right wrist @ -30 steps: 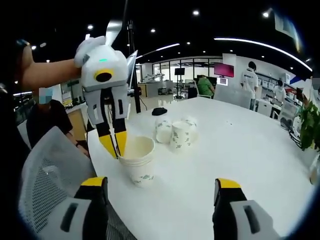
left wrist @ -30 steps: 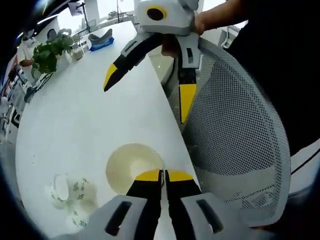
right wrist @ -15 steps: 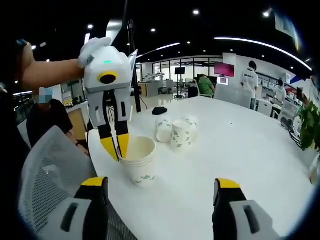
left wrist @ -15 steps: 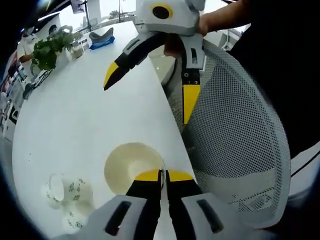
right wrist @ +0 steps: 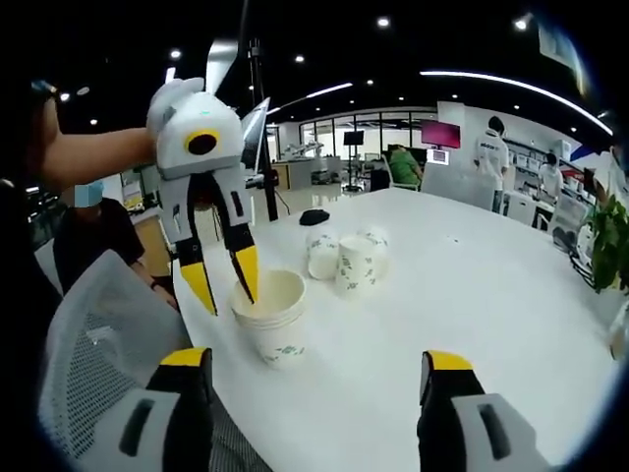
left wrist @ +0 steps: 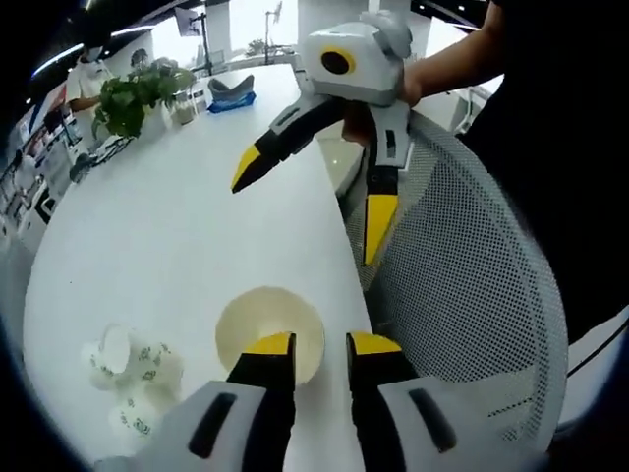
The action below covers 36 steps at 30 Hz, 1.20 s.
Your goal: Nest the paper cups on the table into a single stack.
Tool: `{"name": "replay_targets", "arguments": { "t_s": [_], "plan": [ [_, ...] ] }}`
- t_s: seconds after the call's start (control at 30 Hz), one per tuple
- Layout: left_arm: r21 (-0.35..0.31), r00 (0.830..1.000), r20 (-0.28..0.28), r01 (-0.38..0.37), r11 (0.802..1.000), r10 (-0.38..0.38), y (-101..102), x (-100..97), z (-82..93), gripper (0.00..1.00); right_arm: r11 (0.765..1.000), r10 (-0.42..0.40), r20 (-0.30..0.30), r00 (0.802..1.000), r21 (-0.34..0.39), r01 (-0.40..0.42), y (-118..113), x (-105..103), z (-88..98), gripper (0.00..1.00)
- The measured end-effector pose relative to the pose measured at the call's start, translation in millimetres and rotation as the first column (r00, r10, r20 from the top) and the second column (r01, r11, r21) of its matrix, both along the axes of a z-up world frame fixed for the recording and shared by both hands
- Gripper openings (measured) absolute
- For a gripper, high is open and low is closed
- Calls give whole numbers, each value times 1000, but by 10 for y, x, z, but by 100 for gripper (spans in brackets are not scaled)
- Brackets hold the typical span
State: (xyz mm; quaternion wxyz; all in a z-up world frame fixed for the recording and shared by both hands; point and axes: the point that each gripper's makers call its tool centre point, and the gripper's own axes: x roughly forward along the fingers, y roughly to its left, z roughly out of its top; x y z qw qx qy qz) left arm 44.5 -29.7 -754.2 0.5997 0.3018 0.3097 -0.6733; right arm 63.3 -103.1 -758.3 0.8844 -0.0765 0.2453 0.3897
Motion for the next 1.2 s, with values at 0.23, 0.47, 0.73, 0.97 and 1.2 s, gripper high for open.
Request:
{"name": "replay_targets", "arguments": {
  "t_s": [0.23,0.47,0.73,0.97,1.2],
  "plan": [
    [-190,987,-23,-160,969,158,-16,74,287,23,1000,-2,9,1000,4,2,-23,82,106,88],
    [-325,950,-31,-304,895,312,119,192,481,29,1000,0,26,1000,14,0,21,213,232,88],
    [-373,885,-16,-437,819,465,388,214,448,45,999,26,43,999,18,-27,103,391,288,85],
    [-386,849,-14,-491,781,527,510,94,303,58,999,47,69,997,21,-48,199,637,299,82],
    [-431,800,3,-541,722,601,601,100,304,69,998,60,95,994,6,-61,311,871,220,75]
  ]
}}
